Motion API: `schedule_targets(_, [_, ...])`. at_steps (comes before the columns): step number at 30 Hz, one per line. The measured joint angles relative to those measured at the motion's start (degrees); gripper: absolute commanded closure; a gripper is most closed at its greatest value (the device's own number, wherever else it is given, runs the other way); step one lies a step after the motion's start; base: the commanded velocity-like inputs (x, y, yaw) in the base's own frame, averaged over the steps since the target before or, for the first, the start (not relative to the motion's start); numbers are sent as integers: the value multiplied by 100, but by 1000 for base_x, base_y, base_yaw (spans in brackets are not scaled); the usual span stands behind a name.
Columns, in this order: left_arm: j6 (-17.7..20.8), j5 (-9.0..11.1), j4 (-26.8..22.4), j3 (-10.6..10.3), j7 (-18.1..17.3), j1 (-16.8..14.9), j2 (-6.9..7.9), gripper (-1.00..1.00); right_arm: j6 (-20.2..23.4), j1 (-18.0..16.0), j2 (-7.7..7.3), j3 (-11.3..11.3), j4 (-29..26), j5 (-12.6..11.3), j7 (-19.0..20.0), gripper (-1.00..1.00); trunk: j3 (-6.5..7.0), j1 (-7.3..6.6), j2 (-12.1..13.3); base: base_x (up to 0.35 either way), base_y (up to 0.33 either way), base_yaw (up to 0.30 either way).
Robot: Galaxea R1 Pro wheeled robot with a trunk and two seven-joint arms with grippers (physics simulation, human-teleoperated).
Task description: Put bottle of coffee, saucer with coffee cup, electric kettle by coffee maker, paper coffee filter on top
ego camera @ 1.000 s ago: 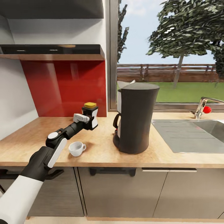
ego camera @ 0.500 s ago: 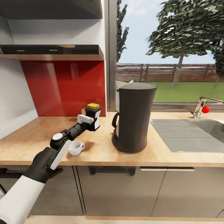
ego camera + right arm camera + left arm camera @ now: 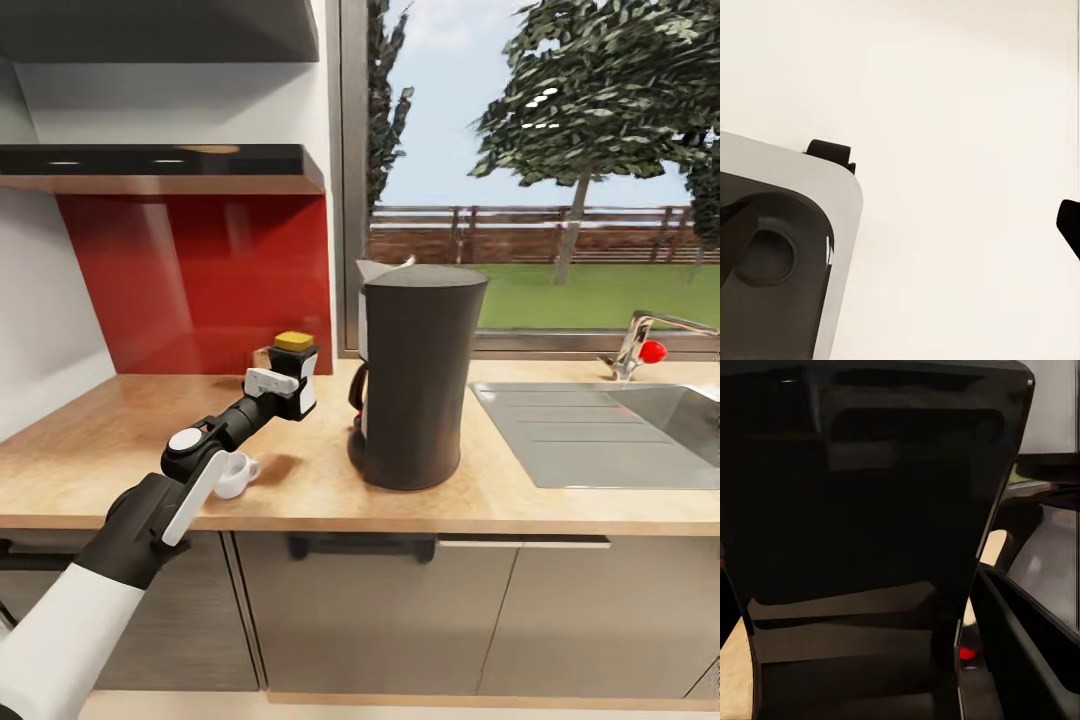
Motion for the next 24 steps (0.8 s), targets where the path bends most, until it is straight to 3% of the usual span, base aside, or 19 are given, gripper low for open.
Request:
schedule_targets(10, [1, 1, 27, 0, 24, 0, 0, 100, 0, 0, 0, 0, 0, 0, 0, -100, 0, 0, 0, 14, -184, 0])
schedule_targets(24, [-6, -8, 53, 8, 25, -1, 0, 100, 1, 0, 0, 1, -2, 0, 2, -100, -33, 0, 0, 2, -12, 0])
